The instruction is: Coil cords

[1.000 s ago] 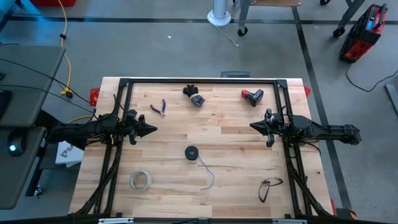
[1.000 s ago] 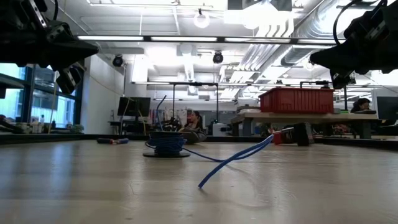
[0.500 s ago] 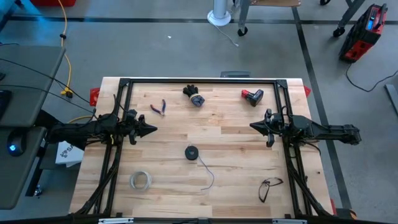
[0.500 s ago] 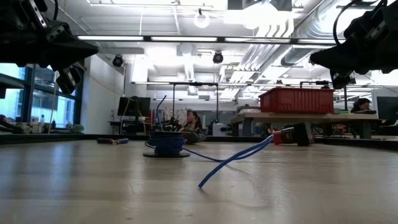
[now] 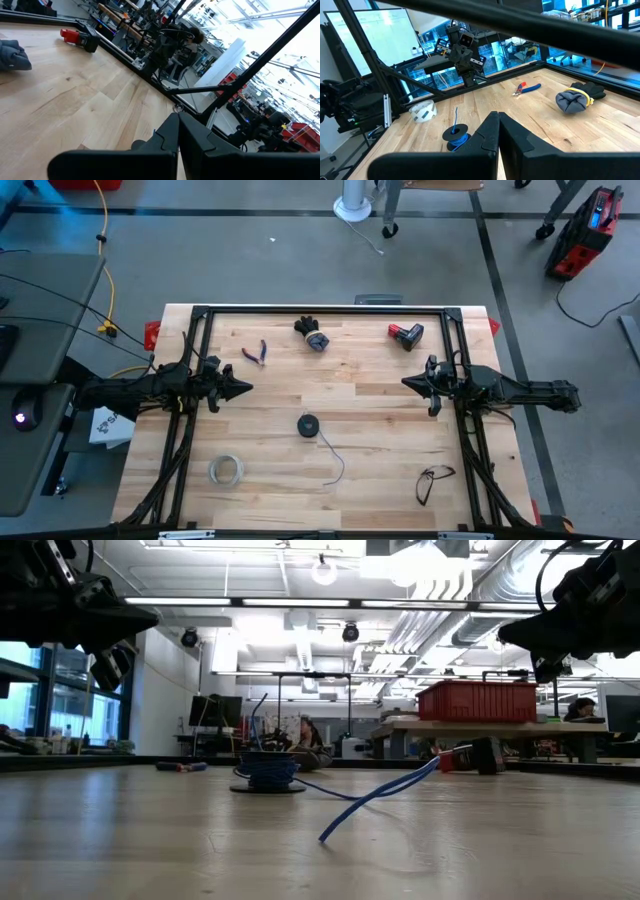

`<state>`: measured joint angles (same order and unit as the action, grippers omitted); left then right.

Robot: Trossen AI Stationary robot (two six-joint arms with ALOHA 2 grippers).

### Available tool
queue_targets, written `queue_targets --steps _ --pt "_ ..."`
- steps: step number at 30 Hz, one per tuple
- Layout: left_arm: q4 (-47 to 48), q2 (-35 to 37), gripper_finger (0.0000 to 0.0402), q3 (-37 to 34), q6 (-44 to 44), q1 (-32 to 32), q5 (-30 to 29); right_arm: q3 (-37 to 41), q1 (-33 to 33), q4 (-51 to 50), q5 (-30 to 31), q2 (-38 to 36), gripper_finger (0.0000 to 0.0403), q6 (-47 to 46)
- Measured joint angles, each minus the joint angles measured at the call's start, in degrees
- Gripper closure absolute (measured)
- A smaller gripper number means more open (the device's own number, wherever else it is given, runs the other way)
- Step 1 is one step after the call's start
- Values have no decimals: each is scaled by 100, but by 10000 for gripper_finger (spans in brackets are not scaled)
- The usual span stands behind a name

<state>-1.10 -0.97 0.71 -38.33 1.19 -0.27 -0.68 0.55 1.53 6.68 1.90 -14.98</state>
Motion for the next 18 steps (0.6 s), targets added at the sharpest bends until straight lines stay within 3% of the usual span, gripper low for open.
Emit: queue_targets --steps 18 --pt "-62 0 401 0 0 2 -6 -1 -1 1 0 0 402 1"
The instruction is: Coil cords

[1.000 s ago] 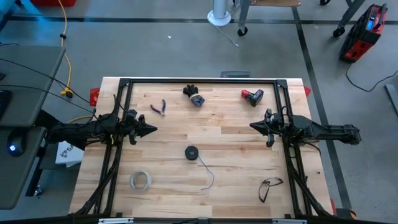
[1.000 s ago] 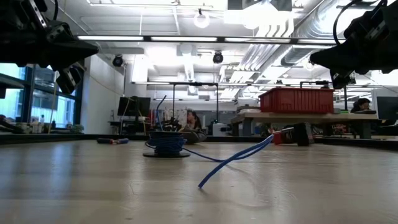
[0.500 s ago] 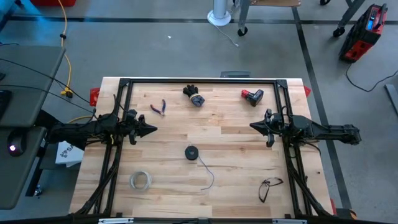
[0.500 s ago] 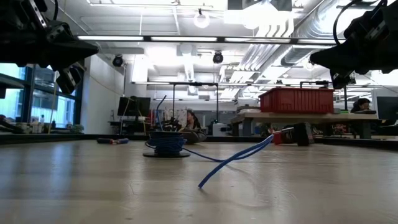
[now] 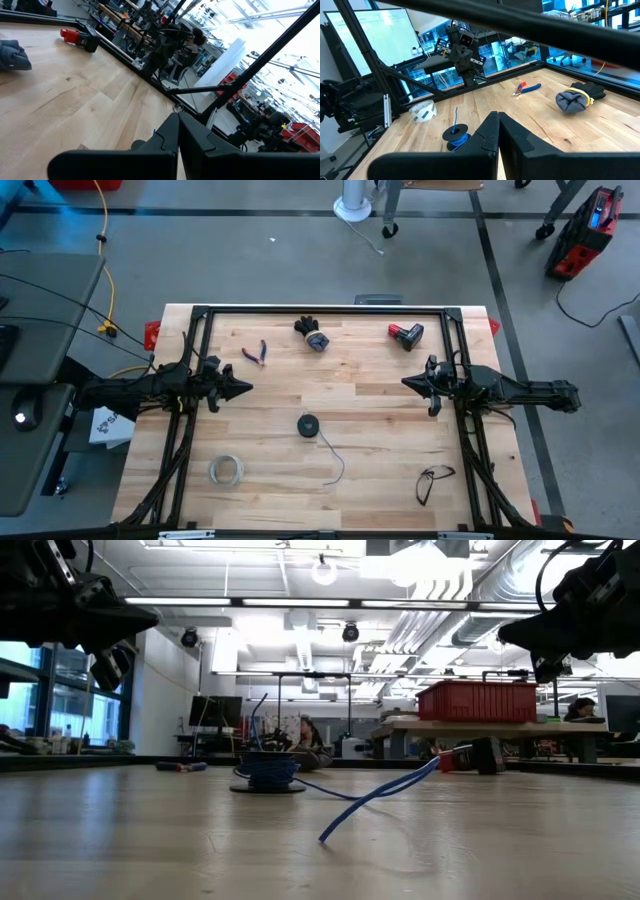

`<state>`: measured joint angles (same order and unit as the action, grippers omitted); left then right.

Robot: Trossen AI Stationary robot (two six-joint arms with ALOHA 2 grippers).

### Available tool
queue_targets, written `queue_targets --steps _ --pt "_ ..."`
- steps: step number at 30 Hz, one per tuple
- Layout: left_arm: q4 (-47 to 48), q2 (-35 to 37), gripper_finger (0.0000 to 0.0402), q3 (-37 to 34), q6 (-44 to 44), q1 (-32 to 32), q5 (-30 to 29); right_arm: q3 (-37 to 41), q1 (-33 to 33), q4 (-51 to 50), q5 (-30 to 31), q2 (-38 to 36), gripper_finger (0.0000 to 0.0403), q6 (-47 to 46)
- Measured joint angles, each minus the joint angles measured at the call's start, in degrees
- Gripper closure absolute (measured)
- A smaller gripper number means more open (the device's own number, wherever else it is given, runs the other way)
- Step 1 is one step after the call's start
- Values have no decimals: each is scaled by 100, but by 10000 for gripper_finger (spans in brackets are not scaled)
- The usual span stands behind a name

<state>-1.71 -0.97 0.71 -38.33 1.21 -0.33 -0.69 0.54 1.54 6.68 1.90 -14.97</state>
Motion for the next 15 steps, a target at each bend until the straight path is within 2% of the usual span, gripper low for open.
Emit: queue_targets --steps 5,8,10,13,15 --pt "-355 -31 401 4 19 0 -273 0 0 -1 -2 1 402 0" --pt "-591 -61 401 2 -615 2 -583 2 2 -2 0 -1 402 -1" --pt "-1208 -153 401 -2 -1120 38 -908 1 1 -1 -1 1 402 1" --pt "-2755 -492 401 57 -1144 64 -770 2 1 0 0 1 402 1" --pt "-2938 -845 401 330 -1016 48 -712 2 0 -2 -2 1 402 1"
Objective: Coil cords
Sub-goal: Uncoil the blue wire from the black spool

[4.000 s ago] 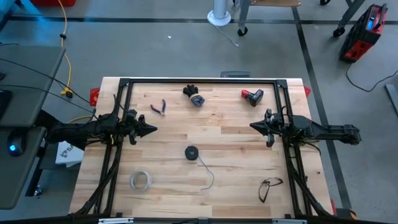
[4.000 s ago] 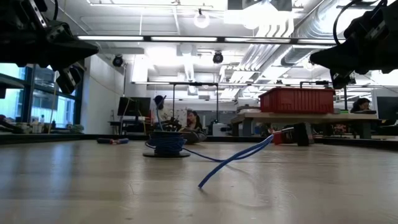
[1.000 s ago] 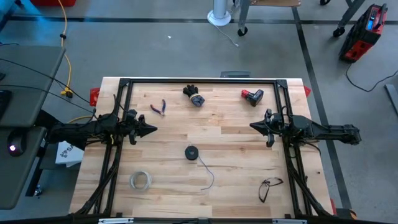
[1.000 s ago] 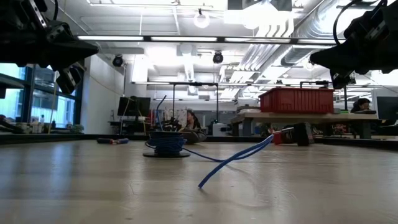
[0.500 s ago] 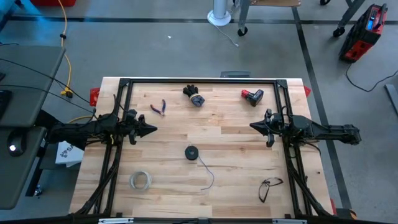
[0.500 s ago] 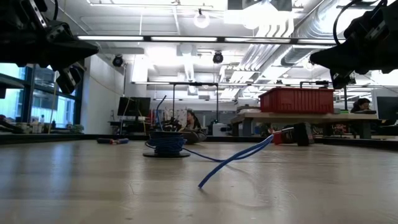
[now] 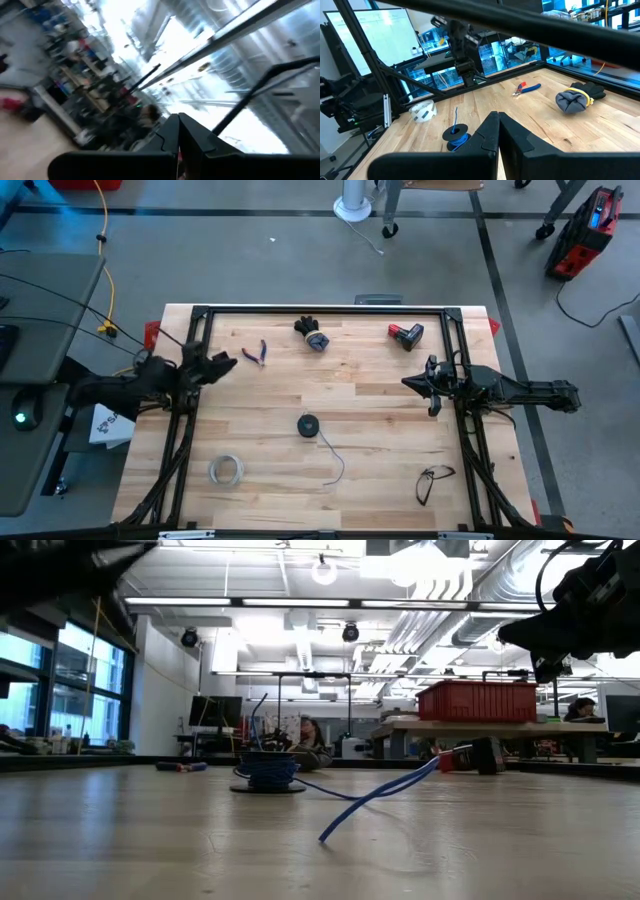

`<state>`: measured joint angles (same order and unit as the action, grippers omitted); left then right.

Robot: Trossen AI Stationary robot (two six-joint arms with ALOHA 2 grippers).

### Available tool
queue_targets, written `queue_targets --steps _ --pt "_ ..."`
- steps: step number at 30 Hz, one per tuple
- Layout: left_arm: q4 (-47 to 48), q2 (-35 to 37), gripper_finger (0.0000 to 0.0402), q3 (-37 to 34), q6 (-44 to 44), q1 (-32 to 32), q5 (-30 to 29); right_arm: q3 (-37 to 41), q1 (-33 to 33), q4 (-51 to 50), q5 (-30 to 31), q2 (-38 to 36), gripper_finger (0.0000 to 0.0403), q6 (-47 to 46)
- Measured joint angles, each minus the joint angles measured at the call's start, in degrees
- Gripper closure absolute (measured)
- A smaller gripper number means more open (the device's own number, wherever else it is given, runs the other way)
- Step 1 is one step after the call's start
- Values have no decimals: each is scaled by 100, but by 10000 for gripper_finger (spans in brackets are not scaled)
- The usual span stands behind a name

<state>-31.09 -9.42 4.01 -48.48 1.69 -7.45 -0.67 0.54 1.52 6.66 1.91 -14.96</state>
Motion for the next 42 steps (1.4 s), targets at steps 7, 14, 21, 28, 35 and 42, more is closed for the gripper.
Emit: queue_targets --steps 7,14,21,28,35,42 --pt "804 -2089 401 1623 1162 68 -429 0 1 0 0 0 402 -1" --pt "783 -3946 401 3005 1707 378 -661 -2 0 0 0 0 402 -2" --pt "797 -5020 402 3760 1559 529 -662 1 19 158 93 3 402 336" --pt "821 -5436 401 4034 1084 854 -427 1 20 3518 1250 54 402 -2113" --pt "1215 -5498 401 4530 1296 1371 -106 -769 24 6017 1712 663 402 -374" --pt "4879 -6555 375 5957 1838 2138 2707 -2736 22 3916 1441 2855 402 107"
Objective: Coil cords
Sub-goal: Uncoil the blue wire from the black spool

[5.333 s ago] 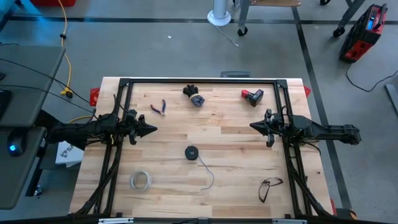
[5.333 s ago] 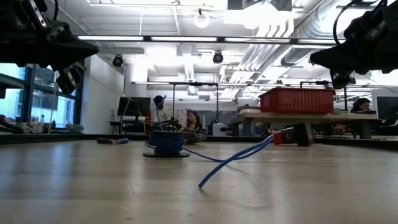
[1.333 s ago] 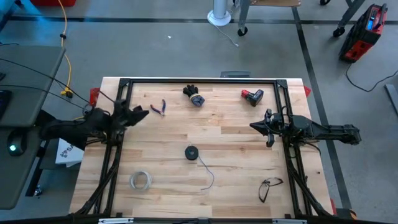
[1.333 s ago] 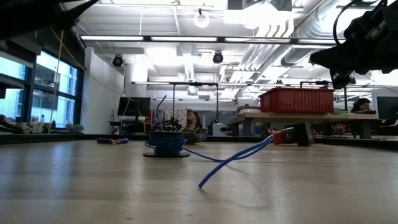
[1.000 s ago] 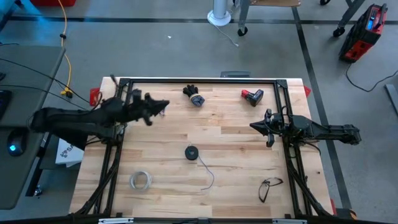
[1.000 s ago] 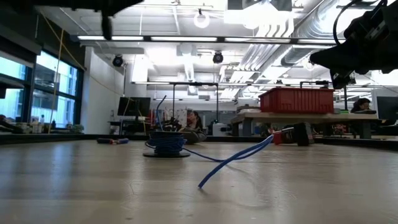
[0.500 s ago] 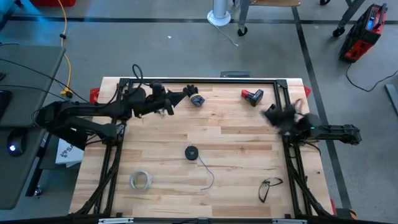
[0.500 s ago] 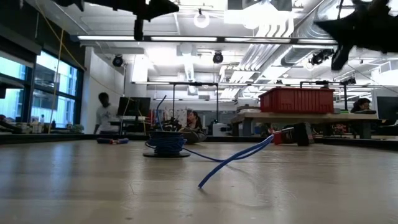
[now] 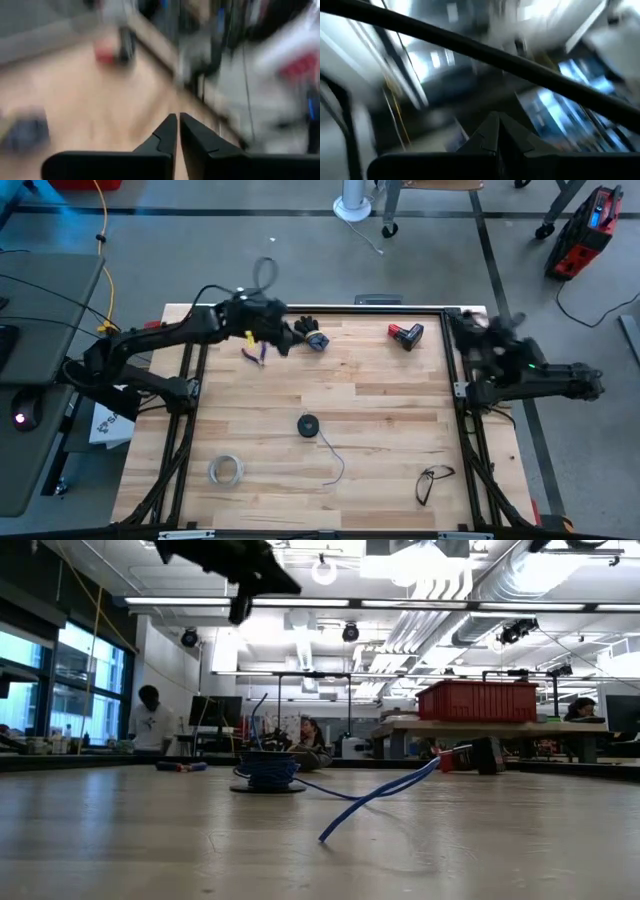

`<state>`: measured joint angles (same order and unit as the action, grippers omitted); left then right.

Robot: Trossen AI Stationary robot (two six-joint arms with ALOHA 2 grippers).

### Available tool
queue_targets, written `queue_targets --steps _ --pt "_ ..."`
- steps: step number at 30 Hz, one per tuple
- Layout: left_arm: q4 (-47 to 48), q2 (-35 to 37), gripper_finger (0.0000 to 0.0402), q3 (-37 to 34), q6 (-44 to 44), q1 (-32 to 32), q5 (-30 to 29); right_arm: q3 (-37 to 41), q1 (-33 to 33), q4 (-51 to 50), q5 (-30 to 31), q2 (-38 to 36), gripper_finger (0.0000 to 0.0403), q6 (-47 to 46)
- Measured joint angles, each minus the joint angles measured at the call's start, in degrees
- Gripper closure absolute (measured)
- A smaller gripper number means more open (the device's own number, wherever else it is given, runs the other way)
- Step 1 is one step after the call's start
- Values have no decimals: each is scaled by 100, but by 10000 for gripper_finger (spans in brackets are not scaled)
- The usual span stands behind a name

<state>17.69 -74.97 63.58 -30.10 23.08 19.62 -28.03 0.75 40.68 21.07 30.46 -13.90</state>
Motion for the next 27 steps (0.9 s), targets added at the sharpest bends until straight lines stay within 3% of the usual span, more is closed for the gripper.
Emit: queue_targets --steps 5,8,12,16,22,27 --pt "2008 -295 322 109 1027 -27 540 -1318 0 -2147 926 1192 402 251" --pt "2137 -277 287 -381 1146 -294 644 -2135 26 -3735 1397 1588 402 2" --pt "550 -330 250 -1629 74 -647 1149 -3085 146 -5692 1467 1906 399 -735" --pt "-1365 -418 226 -2710 -1591 -716 1543 -3774 153 -7036 1457 2024 382 -1393" --pt "-2731 -591 215 -3594 -3129 -1058 1163 -3947 156 -7648 1447 2006 338 -1924" --pt "-3252 -1070 215 -3610 -3732 -1476 1091 -3947 151 -7924 1295 2054 302 -2246"
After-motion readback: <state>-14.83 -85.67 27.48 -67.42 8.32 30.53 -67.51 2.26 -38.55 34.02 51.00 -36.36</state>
